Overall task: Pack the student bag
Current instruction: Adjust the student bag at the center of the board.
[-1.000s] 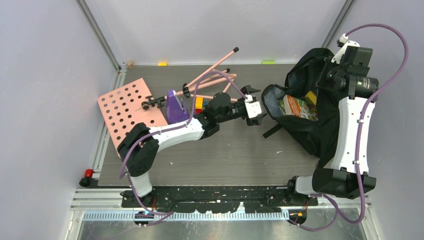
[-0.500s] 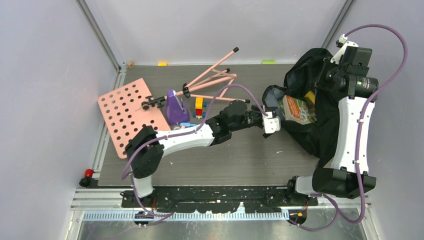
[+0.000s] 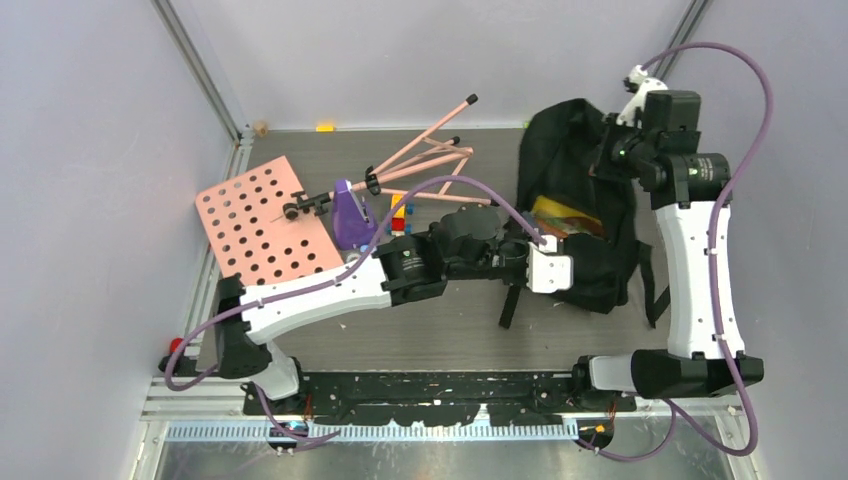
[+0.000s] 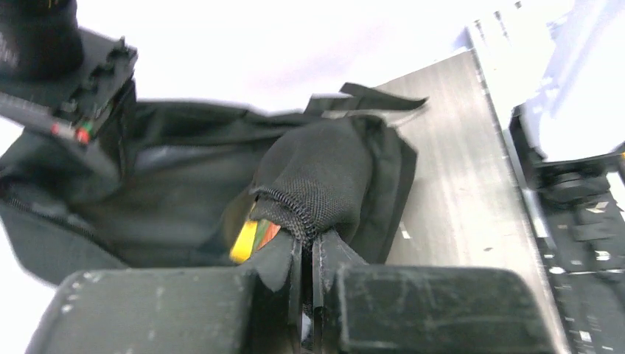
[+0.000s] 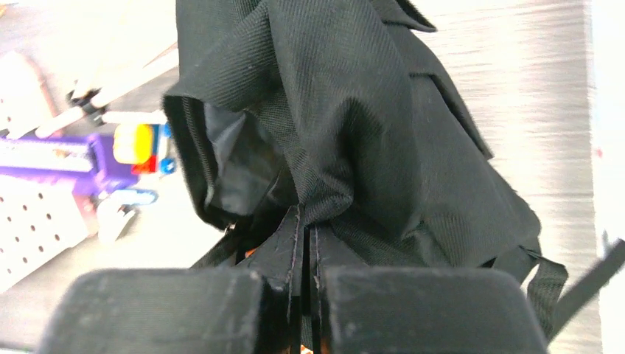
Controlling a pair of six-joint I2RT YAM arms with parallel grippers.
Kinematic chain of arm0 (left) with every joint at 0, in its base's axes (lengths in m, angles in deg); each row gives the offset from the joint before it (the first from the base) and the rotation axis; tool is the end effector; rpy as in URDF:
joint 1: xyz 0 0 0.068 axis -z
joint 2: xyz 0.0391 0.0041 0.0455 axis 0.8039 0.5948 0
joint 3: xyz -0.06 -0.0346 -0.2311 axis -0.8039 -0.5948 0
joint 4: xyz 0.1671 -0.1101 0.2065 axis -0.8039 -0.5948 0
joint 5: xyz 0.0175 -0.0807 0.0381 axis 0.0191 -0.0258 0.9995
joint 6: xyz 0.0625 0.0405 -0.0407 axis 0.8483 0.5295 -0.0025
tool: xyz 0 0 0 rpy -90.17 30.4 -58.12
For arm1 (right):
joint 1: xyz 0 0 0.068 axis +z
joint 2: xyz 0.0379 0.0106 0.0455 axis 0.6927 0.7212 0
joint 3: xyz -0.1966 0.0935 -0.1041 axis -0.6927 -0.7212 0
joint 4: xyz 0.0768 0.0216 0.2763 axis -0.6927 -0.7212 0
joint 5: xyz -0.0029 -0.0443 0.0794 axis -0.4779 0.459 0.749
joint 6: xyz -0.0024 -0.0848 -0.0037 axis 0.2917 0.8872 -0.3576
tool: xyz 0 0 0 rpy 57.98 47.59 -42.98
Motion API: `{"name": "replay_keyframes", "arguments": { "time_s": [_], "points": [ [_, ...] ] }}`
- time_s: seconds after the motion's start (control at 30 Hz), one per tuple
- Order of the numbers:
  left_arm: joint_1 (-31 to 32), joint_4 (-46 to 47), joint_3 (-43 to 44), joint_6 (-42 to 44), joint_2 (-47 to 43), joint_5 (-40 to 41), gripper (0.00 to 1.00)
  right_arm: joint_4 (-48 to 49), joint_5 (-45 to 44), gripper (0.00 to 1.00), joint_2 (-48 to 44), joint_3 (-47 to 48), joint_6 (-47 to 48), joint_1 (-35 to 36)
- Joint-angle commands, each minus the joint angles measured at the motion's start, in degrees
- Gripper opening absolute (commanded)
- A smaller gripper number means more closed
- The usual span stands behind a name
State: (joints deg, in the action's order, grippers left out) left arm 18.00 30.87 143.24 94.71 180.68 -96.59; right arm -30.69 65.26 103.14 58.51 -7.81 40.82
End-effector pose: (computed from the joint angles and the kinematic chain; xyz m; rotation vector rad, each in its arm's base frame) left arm 0.1294 -0.4322 0.3727 1.4791 0.9536 -0.6568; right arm 0.3114 -0.0062 0.4242 0.1448 2.1572 0.2084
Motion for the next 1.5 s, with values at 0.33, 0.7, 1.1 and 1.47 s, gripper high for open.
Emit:
{"name": "replay_keyframes", "arguments": {
  "time_s": [0.33, 0.7, 1.1, 1.47],
  "points": [
    [2.67, -17.52, 5.56, -13.05, -12.03, 9.71, 0.00, 21.77, -3.11, 0.00, 4.91, -0.31, -9.73, 35.25],
    [2.67, -22.70, -0.78, -28.01, -19.19, 21.29, 0.62, 29.31, -12.08, 0.00, 8.74, 0.27, -9.64, 44.33],
    [2.60, -21.91, -25.11, -55.21, -45.17, 19.16, 1.00, 30.35, -20.80, 0.00, -1.06, -9.27, -8.96, 42.70],
    [2.64, -21.74, -41.46, -65.72, -60.62, 35.41, 0.99, 31.39, -23.01, 0.00, 0.15, -9.66, -11.76, 42.58]
  ]
}}
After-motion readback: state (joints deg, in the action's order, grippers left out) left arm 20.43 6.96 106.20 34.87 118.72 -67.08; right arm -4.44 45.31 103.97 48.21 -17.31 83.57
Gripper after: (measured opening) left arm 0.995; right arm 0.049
